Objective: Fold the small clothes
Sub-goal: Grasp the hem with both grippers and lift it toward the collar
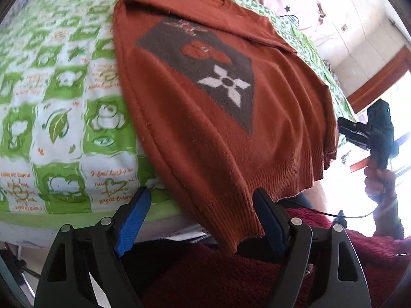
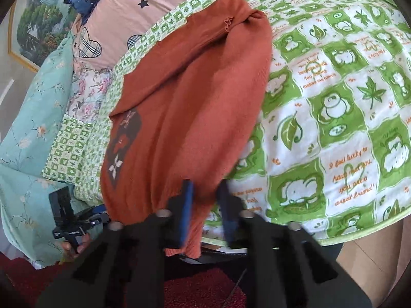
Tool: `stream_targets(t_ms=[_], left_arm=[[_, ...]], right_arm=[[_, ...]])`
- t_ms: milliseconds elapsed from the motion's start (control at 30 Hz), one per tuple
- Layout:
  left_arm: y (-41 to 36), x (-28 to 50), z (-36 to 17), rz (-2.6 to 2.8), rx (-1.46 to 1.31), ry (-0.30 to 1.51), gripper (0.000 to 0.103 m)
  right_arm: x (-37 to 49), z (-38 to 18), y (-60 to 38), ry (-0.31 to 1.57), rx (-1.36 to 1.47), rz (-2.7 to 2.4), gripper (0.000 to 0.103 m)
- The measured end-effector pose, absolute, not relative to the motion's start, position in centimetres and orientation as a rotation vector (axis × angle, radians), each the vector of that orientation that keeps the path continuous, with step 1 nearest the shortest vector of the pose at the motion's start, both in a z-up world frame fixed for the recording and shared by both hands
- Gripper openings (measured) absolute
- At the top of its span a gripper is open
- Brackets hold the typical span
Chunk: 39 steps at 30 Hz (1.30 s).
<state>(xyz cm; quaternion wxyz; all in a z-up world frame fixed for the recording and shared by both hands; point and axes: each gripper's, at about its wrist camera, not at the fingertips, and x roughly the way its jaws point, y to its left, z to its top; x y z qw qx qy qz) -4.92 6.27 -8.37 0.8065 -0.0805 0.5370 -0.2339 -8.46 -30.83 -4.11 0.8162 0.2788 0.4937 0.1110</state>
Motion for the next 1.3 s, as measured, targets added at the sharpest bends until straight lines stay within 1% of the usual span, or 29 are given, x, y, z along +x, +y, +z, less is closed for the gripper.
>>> stream_targets(t_ms=[67,133,200,233,267,300,333,367,400,467,533,600,667,700,733,767,800,833,967,1100,1300], left_arm=[[6.0,-4.8,-8.3,-0.511,-0.179,1.148,0.081],[5.5,-4.4,-8.4,-0.515,-0.187,1.149,0.08],[5.1,-4.0,-8.4,-0.516,-0.175,1.144,0.075],[4.8,-3.9,-8.4,-0.513,-0.168,1.14,0.065],[4.6,-3.9,-8.5,-0.51,-0.163,1.137,0.049],[4.6,-3.7,-8.6,-0.508,-0.161,1.139,0.042],[4.6,-3.6,-8.8,-0.505,-0.162,1.141,0.024],[4.6,-3.4,-9.0,-0.506,-0.17,1.152,0.011],[4.8,-3.3,-9.1,-0.509,-0.183,1.159,0.011],[5.3,-3.2,-9.1,-0.511,-0.215,1.162,0.012],[5.8,-3.1,-9.3,-0.503,-0.243,1.172,0.016],[5.9,-2.9,-9.5,-0.513,-0.264,1.185,0.021],[5.4,-2.7,-9.5,-0.532,-0.26,1.188,0.032],[5.0,-2.6,-9.4,-0.545,-0.25,1.183,0.034],[4.5,-2.5,-9.3,-0.556,-0.233,1.177,0.034],[3.9,-2.5,-9.2,-0.565,-0.203,1.167,0.032],[3.7,-2.8,-9.1,-0.565,-0.186,1.158,0.023],[3.5,-2.9,-9.1,-0.561,-0.157,1.151,0.007],[5.2,-4.3,-7.0,-0.539,-0.185,1.081,0.006],[8.1,-6.5,-2.4,-0.539,-0.242,0.923,0.005],[9.4,-6.0,-1.5,-0.525,-0.32,0.882,0.005]], right_arm=[[-9.1,-3.6,-31.7,1.025,0.6,0.241,0.005],[-10.2,-2.6,-33.5,0.978,0.619,0.217,0.005],[-11.4,-1.6,-35.8,0.934,0.624,0.167,0.005],[-11.8,-1.4,-36.7,0.921,0.63,0.142,0.005],[-12.0,-1.5,-37.7,0.915,0.64,0.124,0.005],[-12.2,-1.8,-38.5,0.918,0.656,0.113,0.005],[-12.1,-2.1,-38.8,0.927,0.671,0.121,0.005],[-12.0,-2.5,-38.9,0.93,0.688,0.135,0.005],[-12.0,-2.8,-38.9,0.924,0.705,0.142,0.007],[-11.9,-3.5,-39.2,0.91,0.738,0.153,0.008],[-11.8,-4.1,-39.4,0.915,0.759,0.159,0.014],[-11.7,-4.4,-39.2,0.919,0.766,0.187,0.031],[-11.5,-4.5,-38.4,0.921,0.754,0.23,0.038],[-11.5,-4.5,-37.9,0.924,0.739,0.248,0.038],[-11.5,-4.6,-37.4,0.931,0.722,0.265,0.037],[-11.5,-4.5,-36.9,0.936,0.699,0.264,0.017],[-11.6,-4.6,-36.7,0.939,0.69,0.258,0.006],[-11.9,-4.6,-37.0,0.932,0.713,0.261,0.006],[-14.7,-3.5,-39.9,0.805,0.819,0.274,0.006],[-15.1,-2.3,-40.0,0.745,0.858,0.334,0.006],[-13.0,0.4,-39.4,0.637,0.9,0.403,0.006]])
